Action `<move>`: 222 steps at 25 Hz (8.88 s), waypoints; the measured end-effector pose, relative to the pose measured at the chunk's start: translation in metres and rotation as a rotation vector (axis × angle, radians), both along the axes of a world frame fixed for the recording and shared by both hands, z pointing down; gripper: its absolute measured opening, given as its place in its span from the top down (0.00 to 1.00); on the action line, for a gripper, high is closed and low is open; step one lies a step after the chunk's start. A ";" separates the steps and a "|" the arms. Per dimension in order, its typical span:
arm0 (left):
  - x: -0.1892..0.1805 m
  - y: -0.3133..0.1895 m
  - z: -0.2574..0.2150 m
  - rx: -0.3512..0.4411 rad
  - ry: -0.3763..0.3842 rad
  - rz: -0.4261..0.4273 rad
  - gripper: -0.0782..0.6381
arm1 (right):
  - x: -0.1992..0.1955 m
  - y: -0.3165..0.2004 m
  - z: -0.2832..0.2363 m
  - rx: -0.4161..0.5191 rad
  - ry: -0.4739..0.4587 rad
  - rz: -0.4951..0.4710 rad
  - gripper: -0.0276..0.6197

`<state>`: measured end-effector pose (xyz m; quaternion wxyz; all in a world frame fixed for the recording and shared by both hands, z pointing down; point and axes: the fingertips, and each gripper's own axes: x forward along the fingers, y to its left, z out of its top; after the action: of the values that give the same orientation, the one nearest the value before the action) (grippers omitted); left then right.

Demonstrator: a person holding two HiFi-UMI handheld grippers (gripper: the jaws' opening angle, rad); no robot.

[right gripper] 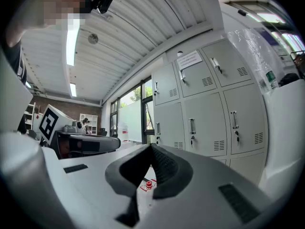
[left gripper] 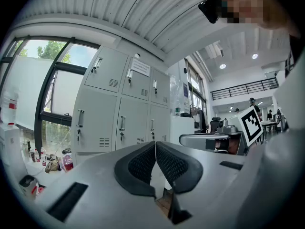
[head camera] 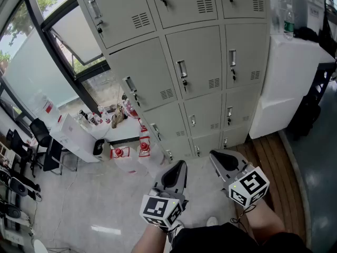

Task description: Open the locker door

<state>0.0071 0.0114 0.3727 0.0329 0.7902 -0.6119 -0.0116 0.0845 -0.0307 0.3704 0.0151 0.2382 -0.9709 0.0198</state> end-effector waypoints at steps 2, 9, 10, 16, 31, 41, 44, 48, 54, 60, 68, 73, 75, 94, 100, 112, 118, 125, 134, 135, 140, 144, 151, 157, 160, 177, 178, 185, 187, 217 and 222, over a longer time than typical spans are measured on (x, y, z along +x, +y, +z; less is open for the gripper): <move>0.001 -0.001 0.000 -0.002 -0.004 0.001 0.86 | 0.001 -0.002 -0.001 0.000 -0.002 -0.001 0.87; 0.002 -0.004 0.000 -0.011 -0.010 -0.003 0.86 | 0.000 -0.003 -0.003 0.036 0.002 -0.018 0.87; 0.002 -0.004 -0.001 -0.012 -0.011 -0.005 0.86 | 0.000 -0.004 -0.003 0.034 0.001 -0.019 0.87; 0.002 -0.005 -0.001 -0.016 -0.024 -0.011 0.86 | -0.002 -0.013 -0.002 0.015 -0.013 -0.027 0.87; -0.045 -0.045 -0.002 0.004 -0.002 0.031 0.86 | -0.054 -0.050 -0.008 0.022 -0.012 -0.003 0.87; -0.096 -0.099 -0.005 0.007 0.002 0.115 0.86 | -0.103 -0.104 -0.011 0.001 -0.013 0.091 0.87; -0.114 -0.116 -0.006 0.007 0.010 0.132 0.86 | -0.119 -0.120 -0.011 -0.006 -0.008 0.114 0.87; -0.136 -0.136 -0.004 0.006 0.022 0.162 0.86 | -0.139 -0.140 -0.010 -0.010 0.004 0.147 0.87; -0.163 -0.158 -0.005 0.006 0.044 0.213 0.86 | -0.168 -0.161 -0.007 -0.021 0.024 0.195 0.87; -0.186 -0.174 -0.005 0.009 0.037 0.278 0.86 | -0.195 -0.182 -0.009 -0.014 0.031 0.254 0.87; -0.215 -0.184 -0.006 0.015 0.017 0.342 0.86 | -0.221 -0.201 -0.007 -0.011 0.019 0.332 0.87; -0.222 -0.189 -0.007 0.019 0.025 0.362 0.86 | -0.225 -0.210 -0.004 -0.012 0.031 0.366 0.87; -0.219 -0.193 -0.007 0.021 0.029 0.376 0.86 | -0.221 -0.216 -0.005 -0.006 0.037 0.385 0.87; -0.204 -0.254 -0.001 0.003 0.021 0.333 0.86 | -0.205 -0.341 -0.010 0.001 0.056 0.446 0.73; -0.208 -0.267 0.005 -0.013 0.021 0.308 0.86 | -0.211 -0.373 -0.006 0.022 0.102 0.486 0.59; -0.222 -0.278 0.007 -0.016 0.031 0.263 0.86 | -0.224 -0.404 -0.007 0.044 0.134 0.558 0.55; -0.230 -0.280 0.008 -0.016 0.033 0.249 0.86 | -0.228 -0.412 -0.003 0.027 0.133 0.550 0.55; -0.232 -0.280 0.009 -0.020 0.028 0.245 0.86 | -0.225 -0.417 0.001 0.024 0.145 0.565 0.66; -0.228 -0.276 0.009 -0.022 0.023 0.263 0.86 | -0.219 -0.410 0.001 0.002 0.134 0.555 0.71; -0.227 -0.276 0.009 -0.022 0.023 0.265 0.86 | -0.218 -0.408 0.001 -0.003 0.130 0.551 0.71; -0.220 -0.271 0.011 -0.025 0.027 0.282 0.86 | -0.210 -0.393 0.001 -0.010 0.118 0.527 0.71; -0.212 -0.267 0.011 -0.025 0.027 0.305 0.86 | -0.202 -0.380 0.001 0.001 0.095 0.474 0.71; -0.190 -0.262 0.014 -0.032 0.030 0.358 0.86 | -0.186 -0.358 0.000 0.022 0.090 0.362 0.71; -0.176 -0.260 0.015 -0.035 0.027 0.394 0.86 | -0.168 -0.340 0.001 0.034 0.087 0.325 0.71; -0.168 -0.260 0.014 -0.033 0.026 0.415 0.86 | -0.158 -0.331 0.001 0.042 0.079 0.273 0.71; -0.128 -0.209 0.011 -0.044 0.000 0.523 0.86 | -0.097 -0.296 0.001 0.030 0.095 0.213 0.69; -0.124 -0.209 0.009 -0.040 -0.001 0.517 0.86 | -0.094 -0.294 0.001 0.029 0.094 0.213 0.68; -0.071 -0.212 0.004 -0.036 0.020 0.478 0.86 | -0.066 -0.284 0.000 0.024 0.075 0.172 0.68; -0.053 -0.214 0.005 -0.041 0.021 0.471 0.86 | -0.057 -0.282 -0.001 0.029 0.078 0.161 0.67; 0.059 -0.201 -0.004 -0.012 0.008 0.449 0.86 | 0.040 -0.277 -0.006 0.074 0.146 0.442 0.70; 0.061 -0.202 -0.002 -0.015 0.009 0.444 0.86 | 0.051 -0.279 -0.006 0.070 0.154 0.467 0.71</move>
<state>0.0682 -0.1903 0.3702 0.0434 0.9052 -0.4227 -0.0029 0.1359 -0.3099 0.3649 0.0759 0.4573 -0.8856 -0.0288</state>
